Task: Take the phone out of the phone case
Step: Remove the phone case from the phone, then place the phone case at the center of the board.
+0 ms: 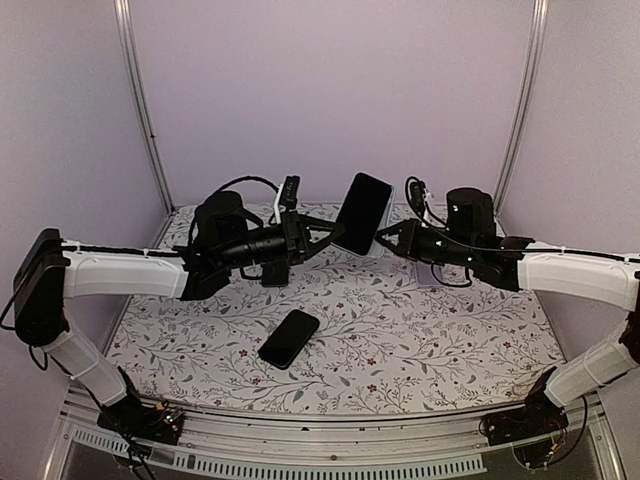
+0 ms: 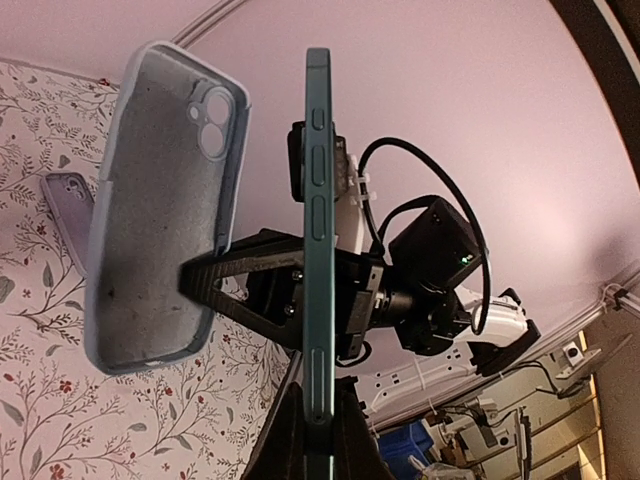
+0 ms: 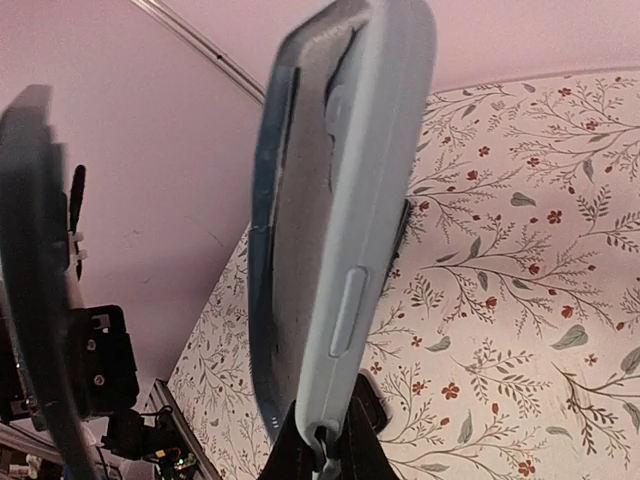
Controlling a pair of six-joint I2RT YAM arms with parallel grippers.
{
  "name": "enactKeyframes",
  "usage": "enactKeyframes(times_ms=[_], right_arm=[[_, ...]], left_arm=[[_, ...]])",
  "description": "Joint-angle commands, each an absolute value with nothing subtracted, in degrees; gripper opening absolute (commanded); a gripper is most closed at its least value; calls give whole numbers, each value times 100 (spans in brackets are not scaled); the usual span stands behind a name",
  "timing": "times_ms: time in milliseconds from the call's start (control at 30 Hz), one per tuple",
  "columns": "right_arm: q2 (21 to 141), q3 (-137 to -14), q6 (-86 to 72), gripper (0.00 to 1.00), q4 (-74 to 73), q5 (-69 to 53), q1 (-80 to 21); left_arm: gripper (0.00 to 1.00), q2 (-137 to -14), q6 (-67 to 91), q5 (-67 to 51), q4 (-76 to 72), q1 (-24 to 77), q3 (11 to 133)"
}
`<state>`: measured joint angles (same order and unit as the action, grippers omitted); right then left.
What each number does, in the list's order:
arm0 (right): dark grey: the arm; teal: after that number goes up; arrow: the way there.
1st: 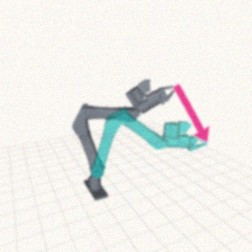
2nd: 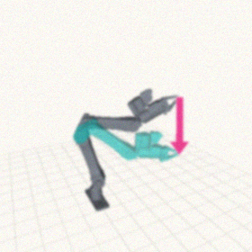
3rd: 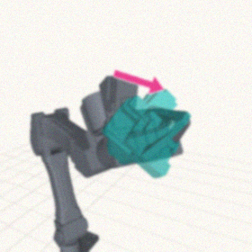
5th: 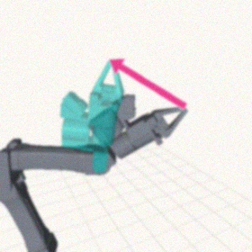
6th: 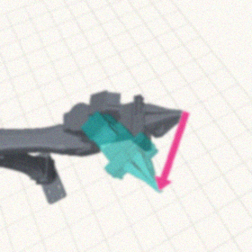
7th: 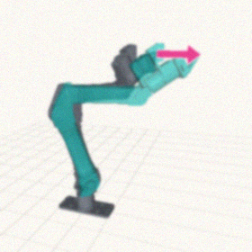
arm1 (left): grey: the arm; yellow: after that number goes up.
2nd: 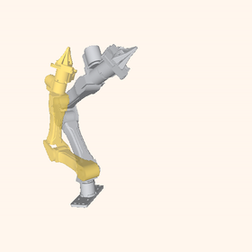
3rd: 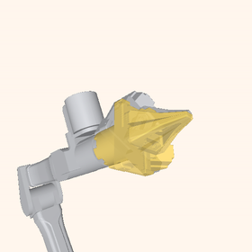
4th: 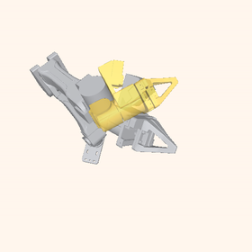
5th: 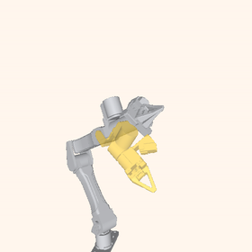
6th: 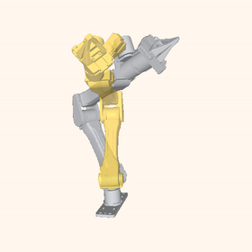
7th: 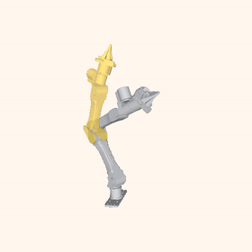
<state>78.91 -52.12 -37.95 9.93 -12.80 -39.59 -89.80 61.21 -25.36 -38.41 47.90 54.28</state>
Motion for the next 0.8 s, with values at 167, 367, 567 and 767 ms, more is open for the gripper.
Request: enactKeyframes(times_ms=[167,367,567,767], right_arm=[[7695,-5456,-3376,0,15,-231,-3876],[7689,-5620,-3062,0,-475,-299,-3700],[7832,-5728,-2644,0,-984,-724,-3405],[8133,-5824,-2418,0,-1241,-1391,-2940]], left_arm=[[0,-8705,5698,-2680,-3970,4791,5714],[0,-8525,5589,-2372,-3589,4678,5643],[0,-8363,5427,-2224,-3113,4491,5630],[0,-8251,5311,-2106,-2699,4316,5620]])
